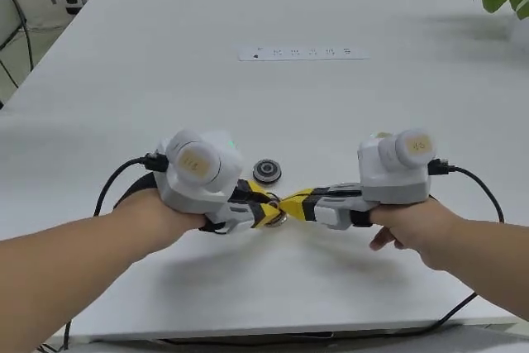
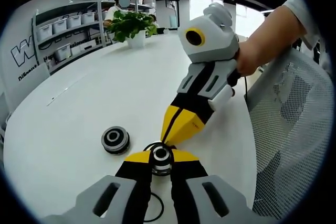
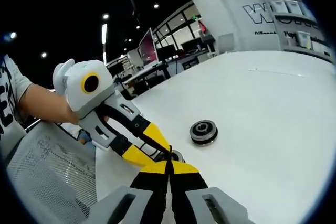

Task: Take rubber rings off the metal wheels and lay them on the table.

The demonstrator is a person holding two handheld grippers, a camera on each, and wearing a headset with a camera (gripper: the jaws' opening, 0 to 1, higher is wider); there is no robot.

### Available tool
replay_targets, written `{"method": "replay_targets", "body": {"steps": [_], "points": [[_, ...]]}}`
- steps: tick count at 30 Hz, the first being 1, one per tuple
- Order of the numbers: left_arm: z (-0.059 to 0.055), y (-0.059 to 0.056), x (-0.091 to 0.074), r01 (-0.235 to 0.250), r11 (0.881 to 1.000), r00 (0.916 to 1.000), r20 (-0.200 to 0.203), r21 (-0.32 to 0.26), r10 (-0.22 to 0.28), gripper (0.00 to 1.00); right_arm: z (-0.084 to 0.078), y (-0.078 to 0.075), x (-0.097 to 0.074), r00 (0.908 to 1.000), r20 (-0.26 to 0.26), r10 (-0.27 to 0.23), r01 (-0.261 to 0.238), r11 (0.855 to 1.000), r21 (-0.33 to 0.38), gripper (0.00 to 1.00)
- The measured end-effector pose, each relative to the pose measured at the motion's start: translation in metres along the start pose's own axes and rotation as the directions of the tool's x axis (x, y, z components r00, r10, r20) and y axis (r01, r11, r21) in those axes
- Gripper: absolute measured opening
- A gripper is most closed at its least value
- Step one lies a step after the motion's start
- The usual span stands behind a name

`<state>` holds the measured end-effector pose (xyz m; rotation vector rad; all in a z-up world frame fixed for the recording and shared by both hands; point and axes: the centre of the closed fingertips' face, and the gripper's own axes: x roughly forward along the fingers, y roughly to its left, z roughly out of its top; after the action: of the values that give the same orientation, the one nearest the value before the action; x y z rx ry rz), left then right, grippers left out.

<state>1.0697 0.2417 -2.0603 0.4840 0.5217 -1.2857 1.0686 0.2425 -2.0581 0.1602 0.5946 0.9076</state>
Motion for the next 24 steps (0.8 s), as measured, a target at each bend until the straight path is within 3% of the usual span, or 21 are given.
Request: {"method": "replay_targets", "body": {"steps": [7, 24], "points": [[0.0002, -0.0008, -0.0003, 0.003, 0.999, 1.0, -0.008, 0.035, -0.002, 0.09, -0.0005, -0.0029, -0.0017, 1.0, 0.001, -0.009, 0.009, 1.0, 0.0, 0.0], [0.0041, -0.0056, -0.0083, 0.021, 1.0, 0.9997, 0.009, 0.02, -0.021, 0.24, 0.0036, -0.0009, -0.0049, 0.9997, 0.02, -0.013, 0.013, 1.0, 0.008, 0.0]]}}
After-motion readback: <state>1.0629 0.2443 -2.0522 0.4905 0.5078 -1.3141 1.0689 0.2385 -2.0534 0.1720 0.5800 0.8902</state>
